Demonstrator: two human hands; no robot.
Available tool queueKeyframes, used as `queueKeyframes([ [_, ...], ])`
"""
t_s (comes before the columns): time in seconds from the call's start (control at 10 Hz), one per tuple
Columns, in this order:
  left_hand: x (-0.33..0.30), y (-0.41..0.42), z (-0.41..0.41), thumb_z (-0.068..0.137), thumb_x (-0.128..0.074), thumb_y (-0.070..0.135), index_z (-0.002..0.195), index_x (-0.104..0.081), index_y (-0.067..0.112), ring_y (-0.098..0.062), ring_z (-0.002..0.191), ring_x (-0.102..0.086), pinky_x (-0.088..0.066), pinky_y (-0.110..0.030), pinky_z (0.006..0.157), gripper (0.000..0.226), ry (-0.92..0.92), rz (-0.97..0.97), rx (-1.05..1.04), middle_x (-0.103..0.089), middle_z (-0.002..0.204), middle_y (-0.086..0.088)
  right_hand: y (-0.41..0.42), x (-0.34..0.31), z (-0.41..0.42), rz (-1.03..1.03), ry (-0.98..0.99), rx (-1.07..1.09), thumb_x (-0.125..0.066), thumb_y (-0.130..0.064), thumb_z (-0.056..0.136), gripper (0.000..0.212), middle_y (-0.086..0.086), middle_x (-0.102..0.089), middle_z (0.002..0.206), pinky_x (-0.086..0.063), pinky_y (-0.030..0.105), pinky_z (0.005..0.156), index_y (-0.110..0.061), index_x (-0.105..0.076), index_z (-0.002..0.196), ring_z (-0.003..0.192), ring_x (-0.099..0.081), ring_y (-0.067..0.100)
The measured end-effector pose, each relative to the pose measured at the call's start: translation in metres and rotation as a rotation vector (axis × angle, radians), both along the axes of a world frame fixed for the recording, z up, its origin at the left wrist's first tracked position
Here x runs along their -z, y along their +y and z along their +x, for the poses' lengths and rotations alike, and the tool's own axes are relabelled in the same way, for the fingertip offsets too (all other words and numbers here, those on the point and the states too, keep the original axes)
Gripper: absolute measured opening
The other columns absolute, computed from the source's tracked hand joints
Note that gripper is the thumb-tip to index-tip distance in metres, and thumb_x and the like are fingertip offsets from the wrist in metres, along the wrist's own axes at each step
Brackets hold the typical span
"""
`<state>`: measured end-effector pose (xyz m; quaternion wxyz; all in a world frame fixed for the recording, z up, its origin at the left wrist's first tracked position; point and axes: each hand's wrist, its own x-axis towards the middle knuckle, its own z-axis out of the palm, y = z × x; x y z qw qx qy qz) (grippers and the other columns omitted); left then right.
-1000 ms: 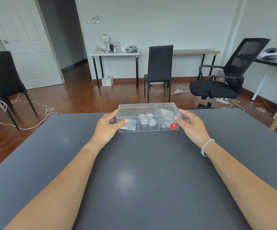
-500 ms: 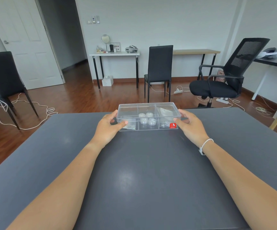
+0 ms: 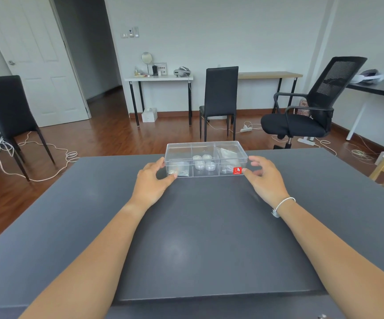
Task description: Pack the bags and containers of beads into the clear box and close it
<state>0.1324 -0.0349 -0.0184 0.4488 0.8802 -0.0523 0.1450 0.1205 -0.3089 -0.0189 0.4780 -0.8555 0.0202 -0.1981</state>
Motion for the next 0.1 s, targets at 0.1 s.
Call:
queueKeyframes([
  [0.1, 0.0002, -0.0012, -0.0115, 0.082, -0.062, 0.030, 0.135, -0.039, 0.025, -0.026, 0.126, -0.036, -0.030, -0.033, 0.106, 0.058, -0.014, 0.026, -0.045, -0.049, 0.129, -0.003, 0.0028, -0.0002, -0.0108, 0.001, -0.006, 0.003, -0.061, -0.028, 0.083, 0.040, 0.004, -0.051, 0.124, -0.041, 0.026, 0.081, -0.023, -0.050, 0.121, 0.095, -0.049, 0.014],
])
